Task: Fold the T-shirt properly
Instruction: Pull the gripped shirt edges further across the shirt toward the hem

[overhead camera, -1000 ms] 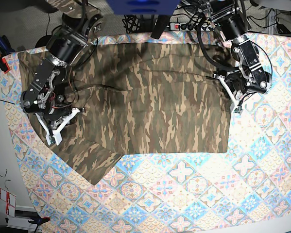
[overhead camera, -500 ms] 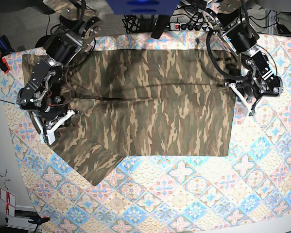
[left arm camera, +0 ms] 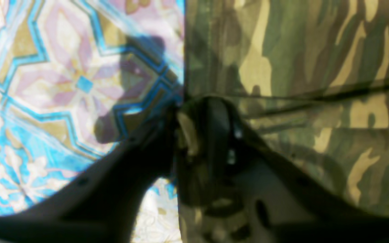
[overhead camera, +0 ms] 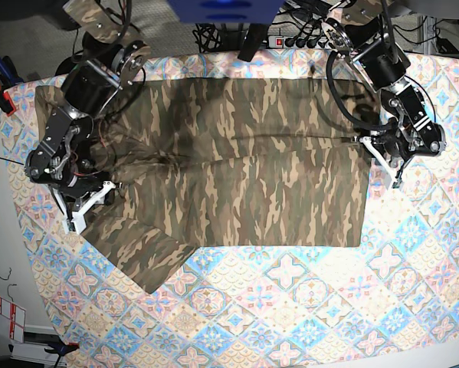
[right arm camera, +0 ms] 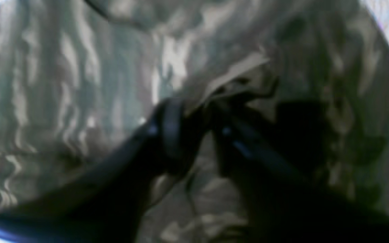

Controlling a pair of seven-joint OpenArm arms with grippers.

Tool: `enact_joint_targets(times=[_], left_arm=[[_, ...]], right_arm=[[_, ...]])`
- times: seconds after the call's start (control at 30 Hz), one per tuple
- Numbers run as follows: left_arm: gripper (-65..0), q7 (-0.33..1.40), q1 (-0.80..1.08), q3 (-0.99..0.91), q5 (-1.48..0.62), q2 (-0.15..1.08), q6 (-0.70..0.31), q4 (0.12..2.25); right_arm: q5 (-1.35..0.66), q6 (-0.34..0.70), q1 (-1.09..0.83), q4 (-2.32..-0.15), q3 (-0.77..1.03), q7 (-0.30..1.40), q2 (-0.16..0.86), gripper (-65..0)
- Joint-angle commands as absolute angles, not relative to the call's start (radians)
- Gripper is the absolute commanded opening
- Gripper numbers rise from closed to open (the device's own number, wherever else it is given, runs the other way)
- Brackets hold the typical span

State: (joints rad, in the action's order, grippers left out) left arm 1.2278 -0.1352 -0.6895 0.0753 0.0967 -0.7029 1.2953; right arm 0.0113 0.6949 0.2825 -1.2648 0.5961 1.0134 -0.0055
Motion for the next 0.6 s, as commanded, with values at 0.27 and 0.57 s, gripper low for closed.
enact_joint_targets(times=[0.27,0.57], left_arm=[[-34.4,1.214,-0.147,-0.687,0.074,0.111,-0.698,1.308],[-34.9,1.152,-0.147,-0.578,0.074,0.151,-0.698,1.333]], right_arm=[[-0.015,0.698,0.314,-1.3,0.364,0.998,-0.002,-34.7],[-0.015,0.698,0.314,-1.461,0.242,0.997,-0.007,-34.9]])
